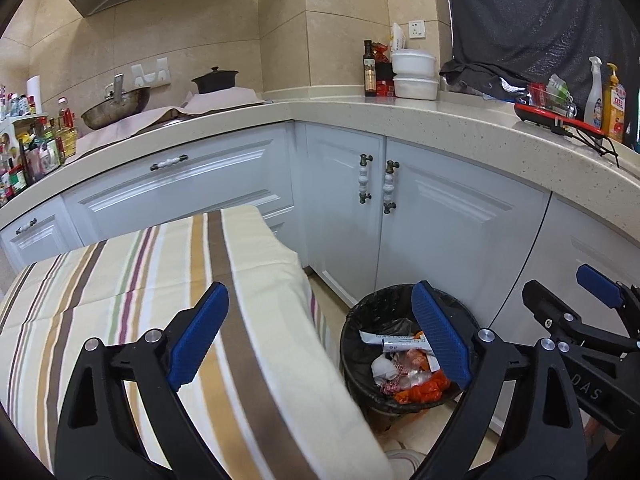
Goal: Collect trash
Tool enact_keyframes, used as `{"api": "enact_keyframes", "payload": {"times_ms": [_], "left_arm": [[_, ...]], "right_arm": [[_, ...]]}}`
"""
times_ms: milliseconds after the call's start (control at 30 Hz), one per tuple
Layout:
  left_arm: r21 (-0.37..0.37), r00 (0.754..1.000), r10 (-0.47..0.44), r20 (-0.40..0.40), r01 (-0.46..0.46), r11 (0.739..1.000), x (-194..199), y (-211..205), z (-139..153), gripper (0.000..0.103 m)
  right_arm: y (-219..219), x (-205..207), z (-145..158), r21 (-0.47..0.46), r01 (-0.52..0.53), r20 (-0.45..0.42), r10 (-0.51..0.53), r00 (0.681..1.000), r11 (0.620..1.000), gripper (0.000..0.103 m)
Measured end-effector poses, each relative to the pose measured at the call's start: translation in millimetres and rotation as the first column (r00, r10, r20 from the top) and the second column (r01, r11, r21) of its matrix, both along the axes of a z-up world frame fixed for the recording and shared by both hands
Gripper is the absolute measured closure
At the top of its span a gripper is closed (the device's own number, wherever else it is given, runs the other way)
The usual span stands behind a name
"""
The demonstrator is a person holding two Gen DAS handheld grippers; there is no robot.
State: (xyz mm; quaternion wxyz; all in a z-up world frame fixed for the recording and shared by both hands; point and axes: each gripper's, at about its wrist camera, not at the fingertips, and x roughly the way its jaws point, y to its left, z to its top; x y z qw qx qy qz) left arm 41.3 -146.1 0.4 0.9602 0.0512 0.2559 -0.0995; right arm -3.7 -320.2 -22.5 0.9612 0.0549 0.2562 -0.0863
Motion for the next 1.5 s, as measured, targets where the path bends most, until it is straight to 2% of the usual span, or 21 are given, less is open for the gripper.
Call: {"api": "enact_keyframes", "payload": {"times_ms": [600, 1500], "left_arm": [[-0.037, 0.997, 0.046, 0.062, -0.044, 0.998, -55, 59, 29, 0.009], [-0.076, 0.995, 0.041, 0.092, -0.034, 0.997, -76, 70, 42, 0.008]], "right_arm": [[35, -49, 26, -0.073, -0.030, 0.045, 0.033, 0.998, 0.997, 0.020], [51, -74, 44, -0.116, -0.020, 0.100, 0.032, 0.994, 0.993, 0.019]]}}
